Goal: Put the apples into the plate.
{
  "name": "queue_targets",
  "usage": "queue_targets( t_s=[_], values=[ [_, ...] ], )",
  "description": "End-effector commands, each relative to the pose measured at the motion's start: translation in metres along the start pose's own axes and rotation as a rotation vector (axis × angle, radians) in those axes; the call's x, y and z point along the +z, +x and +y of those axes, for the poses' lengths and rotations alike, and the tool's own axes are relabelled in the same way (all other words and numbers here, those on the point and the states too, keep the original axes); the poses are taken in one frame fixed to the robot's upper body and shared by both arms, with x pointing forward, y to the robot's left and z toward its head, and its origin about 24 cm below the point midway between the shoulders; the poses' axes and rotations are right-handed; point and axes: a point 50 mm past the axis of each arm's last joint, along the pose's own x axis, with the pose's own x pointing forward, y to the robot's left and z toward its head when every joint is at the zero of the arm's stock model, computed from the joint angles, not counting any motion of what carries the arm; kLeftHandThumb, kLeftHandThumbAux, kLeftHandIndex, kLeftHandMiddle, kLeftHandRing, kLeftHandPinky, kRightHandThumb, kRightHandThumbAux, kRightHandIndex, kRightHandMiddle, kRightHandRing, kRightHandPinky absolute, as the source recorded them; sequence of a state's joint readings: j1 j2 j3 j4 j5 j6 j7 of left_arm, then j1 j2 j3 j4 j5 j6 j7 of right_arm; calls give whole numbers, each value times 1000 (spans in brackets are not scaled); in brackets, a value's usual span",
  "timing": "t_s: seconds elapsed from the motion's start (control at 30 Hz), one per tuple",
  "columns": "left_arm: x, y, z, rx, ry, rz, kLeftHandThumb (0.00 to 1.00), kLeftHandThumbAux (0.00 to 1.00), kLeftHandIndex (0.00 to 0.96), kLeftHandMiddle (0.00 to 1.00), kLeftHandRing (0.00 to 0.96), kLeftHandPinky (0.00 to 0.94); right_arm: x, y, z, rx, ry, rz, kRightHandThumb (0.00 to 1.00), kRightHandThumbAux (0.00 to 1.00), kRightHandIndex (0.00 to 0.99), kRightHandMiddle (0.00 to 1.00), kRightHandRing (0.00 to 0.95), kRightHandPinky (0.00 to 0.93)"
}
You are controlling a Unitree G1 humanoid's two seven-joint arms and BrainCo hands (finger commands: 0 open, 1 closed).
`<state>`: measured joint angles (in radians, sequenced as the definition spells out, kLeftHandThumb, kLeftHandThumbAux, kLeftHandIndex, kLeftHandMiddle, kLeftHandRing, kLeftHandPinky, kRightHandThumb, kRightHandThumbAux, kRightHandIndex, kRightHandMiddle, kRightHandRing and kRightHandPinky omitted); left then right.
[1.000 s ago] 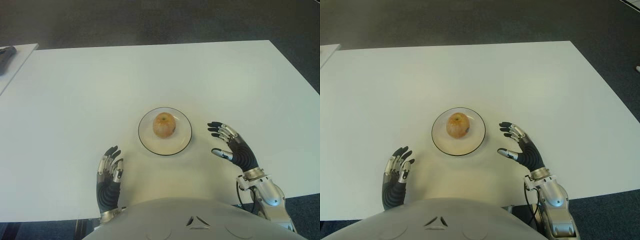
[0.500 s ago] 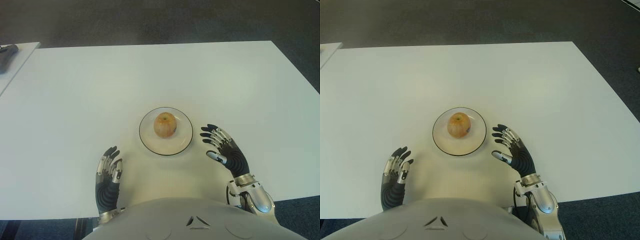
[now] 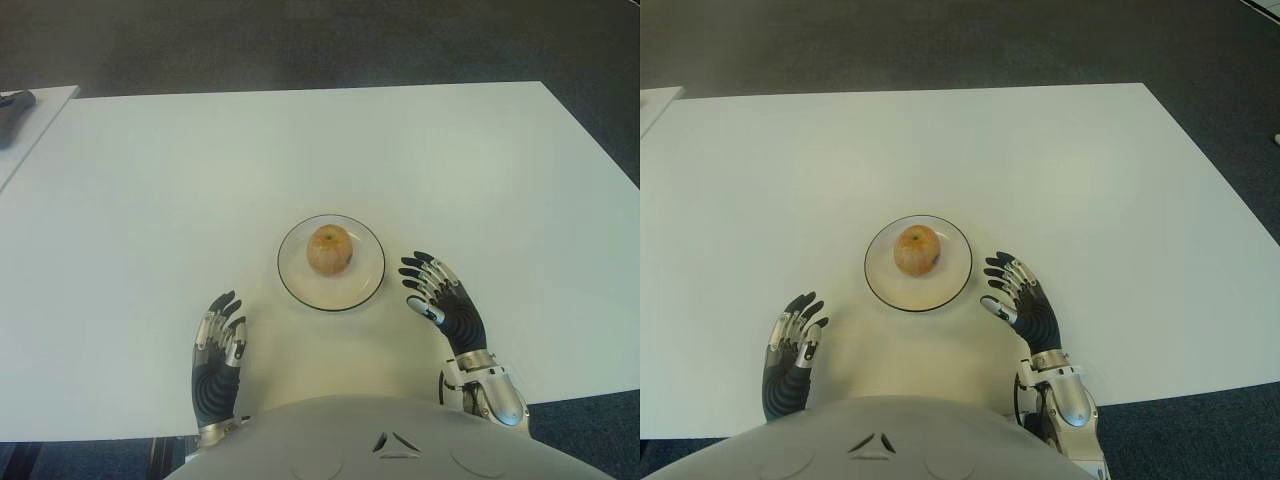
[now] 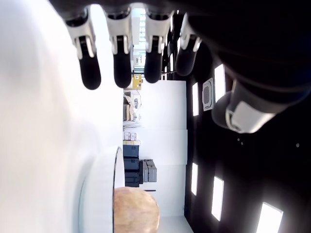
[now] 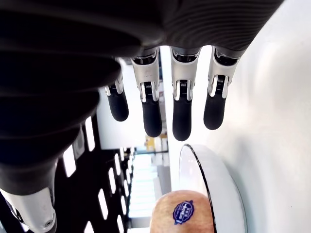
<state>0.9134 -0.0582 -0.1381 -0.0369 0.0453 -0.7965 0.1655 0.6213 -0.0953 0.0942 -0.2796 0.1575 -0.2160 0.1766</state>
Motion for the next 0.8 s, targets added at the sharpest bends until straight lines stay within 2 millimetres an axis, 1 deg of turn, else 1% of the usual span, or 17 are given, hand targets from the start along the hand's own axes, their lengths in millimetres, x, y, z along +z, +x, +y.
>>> queue_targets(
  t_s=[0.03, 0.17, 0.27, 0.33, 0.63, 0.8],
  values=[
    [-3, -2, 1, -19, 6, 13, 157, 482, 154, 165, 193, 238, -9, -4, 5, -33, 20, 39, 562, 681, 180, 269, 271, 287],
    [-2, -2, 1, -15, 2, 15, 160, 482, 152, 163, 189, 238, -14, -5, 8, -41, 27, 48, 581, 686, 185, 276, 278, 294],
    [-2, -3, 1, -19, -2, 19, 163, 482, 152, 163, 190, 238, -26, 1, 4, -54, 30, 59, 596, 692, 189, 284, 284, 299],
    [-3, -3, 1, -19, -4, 22, 165, 482, 153, 167, 193, 243, -30, 4, 2, -61, 30, 55, 604, 698, 194, 295, 291, 308],
    [-3, -3, 2, -10, 4, 30, 180, 483, 159, 177, 203, 255, -35, 5, -1, -101, 38, 13, 629, 716, 210, 338, 317, 312],
    [-3, -4, 2, -1, -9, 34, 188, 484, 159, 176, 202, 253, -36, 5, -3, -109, 39, 4, 638, 726, 205, 341, 318, 310]
  ],
)
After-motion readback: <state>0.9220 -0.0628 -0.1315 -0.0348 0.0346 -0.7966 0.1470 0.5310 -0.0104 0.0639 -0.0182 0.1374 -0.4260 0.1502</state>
